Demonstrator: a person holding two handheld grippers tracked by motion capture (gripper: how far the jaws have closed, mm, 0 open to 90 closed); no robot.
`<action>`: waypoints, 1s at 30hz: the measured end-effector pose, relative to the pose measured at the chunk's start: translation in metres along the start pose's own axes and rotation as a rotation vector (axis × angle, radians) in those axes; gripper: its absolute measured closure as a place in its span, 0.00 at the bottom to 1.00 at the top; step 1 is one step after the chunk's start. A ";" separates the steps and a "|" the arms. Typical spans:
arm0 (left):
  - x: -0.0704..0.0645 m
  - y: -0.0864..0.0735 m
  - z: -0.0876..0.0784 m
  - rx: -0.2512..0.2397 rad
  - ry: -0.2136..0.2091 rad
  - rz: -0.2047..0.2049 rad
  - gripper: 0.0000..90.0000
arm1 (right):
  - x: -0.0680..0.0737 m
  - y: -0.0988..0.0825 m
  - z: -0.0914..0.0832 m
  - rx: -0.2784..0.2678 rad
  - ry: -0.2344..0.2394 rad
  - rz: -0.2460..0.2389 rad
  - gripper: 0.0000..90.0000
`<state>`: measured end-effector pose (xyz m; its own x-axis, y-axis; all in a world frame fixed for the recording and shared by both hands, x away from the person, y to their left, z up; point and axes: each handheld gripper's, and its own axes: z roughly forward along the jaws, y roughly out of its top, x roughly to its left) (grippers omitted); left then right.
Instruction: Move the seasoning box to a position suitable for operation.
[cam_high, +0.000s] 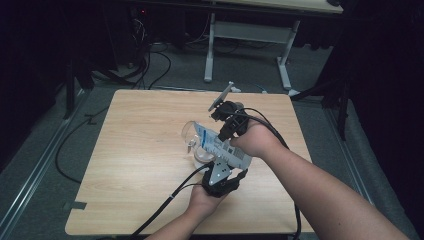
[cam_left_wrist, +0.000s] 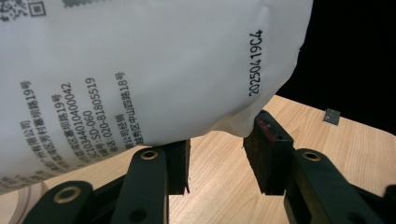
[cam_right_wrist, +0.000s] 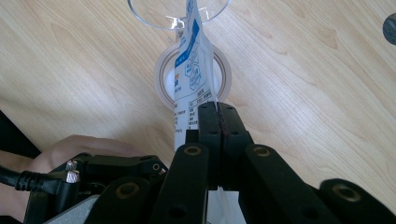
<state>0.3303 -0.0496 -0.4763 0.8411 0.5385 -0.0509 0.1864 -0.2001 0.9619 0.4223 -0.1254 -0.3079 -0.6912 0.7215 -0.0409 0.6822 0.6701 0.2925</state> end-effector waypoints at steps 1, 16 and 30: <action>0.000 0.000 0.000 -0.001 0.000 -0.001 0.69 | 0.000 0.000 0.000 0.001 0.000 0.002 1.00; 0.000 0.001 0.000 -0.004 0.000 -0.004 0.70 | 0.000 0.002 0.000 0.001 -0.002 -0.009 1.00; 0.000 0.001 -0.001 -0.007 -0.001 -0.006 0.70 | 0.002 0.004 0.002 0.005 -0.001 -0.012 1.00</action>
<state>0.3301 -0.0487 -0.4753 0.8405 0.5388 -0.0567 0.1874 -0.1909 0.9636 0.4241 -0.1210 -0.3083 -0.6991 0.7136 -0.0454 0.6751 0.6796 0.2871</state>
